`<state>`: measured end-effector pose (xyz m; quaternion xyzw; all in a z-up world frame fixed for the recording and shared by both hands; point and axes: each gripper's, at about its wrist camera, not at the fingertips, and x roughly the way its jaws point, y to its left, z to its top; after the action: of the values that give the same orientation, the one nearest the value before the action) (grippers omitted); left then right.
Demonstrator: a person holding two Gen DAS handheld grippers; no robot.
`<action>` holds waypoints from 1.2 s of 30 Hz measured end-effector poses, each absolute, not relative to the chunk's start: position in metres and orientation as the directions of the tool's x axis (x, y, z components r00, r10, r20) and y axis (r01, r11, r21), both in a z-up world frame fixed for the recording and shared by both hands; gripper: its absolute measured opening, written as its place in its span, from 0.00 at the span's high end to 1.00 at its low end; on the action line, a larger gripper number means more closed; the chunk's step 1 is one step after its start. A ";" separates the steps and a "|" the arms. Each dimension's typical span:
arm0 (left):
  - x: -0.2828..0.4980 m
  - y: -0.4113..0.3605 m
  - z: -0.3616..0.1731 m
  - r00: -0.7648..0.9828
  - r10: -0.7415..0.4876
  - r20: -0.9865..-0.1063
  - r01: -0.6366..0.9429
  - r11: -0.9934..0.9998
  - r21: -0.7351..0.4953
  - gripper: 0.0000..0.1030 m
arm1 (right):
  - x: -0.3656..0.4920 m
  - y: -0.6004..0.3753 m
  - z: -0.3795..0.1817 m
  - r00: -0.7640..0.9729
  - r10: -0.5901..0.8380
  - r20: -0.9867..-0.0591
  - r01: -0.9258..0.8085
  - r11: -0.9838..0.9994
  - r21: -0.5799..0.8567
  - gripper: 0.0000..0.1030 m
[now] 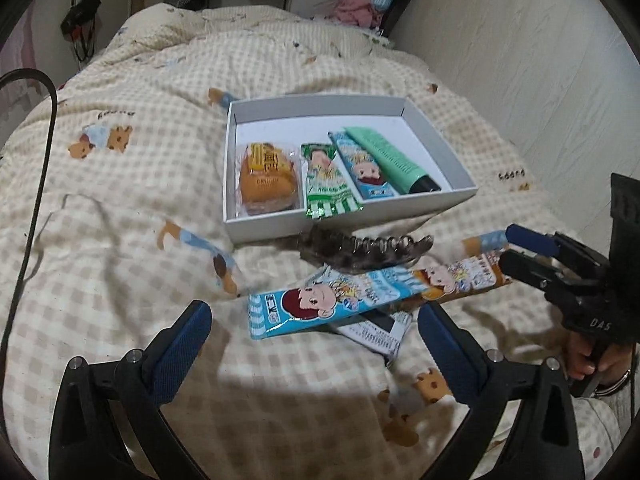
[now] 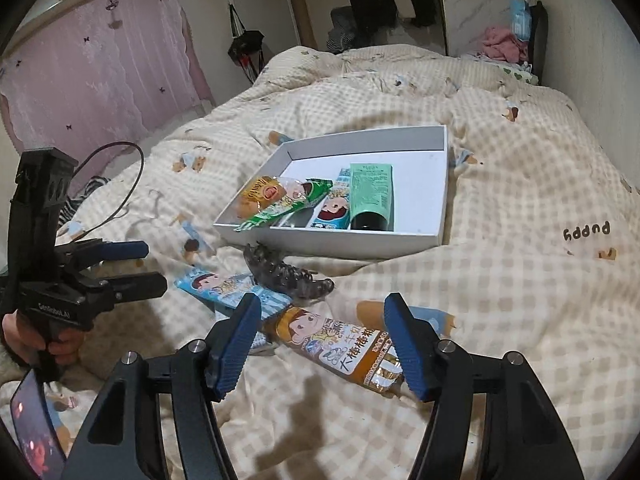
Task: Organize objects
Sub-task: 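Withdraw both grippers from the tray back over the remaining snacks, then move the left gripper down toward the grey-white wrapped bar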
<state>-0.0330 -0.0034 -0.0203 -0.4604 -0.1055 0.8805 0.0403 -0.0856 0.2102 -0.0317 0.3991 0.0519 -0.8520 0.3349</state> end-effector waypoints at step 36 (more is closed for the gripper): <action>-0.038 -0.004 -0.029 -0.540 0.185 -0.821 0.025 -0.971 -0.236 0.00 | -0.088 0.210 -0.039 -0.429 -0.520 -0.739 0.592 -0.779 0.204 0.37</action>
<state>-0.0385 -0.0042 -0.0291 -0.4776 -0.1102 0.8704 0.0459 -0.0883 0.2096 -0.0389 0.4206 0.0431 -0.8442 0.3294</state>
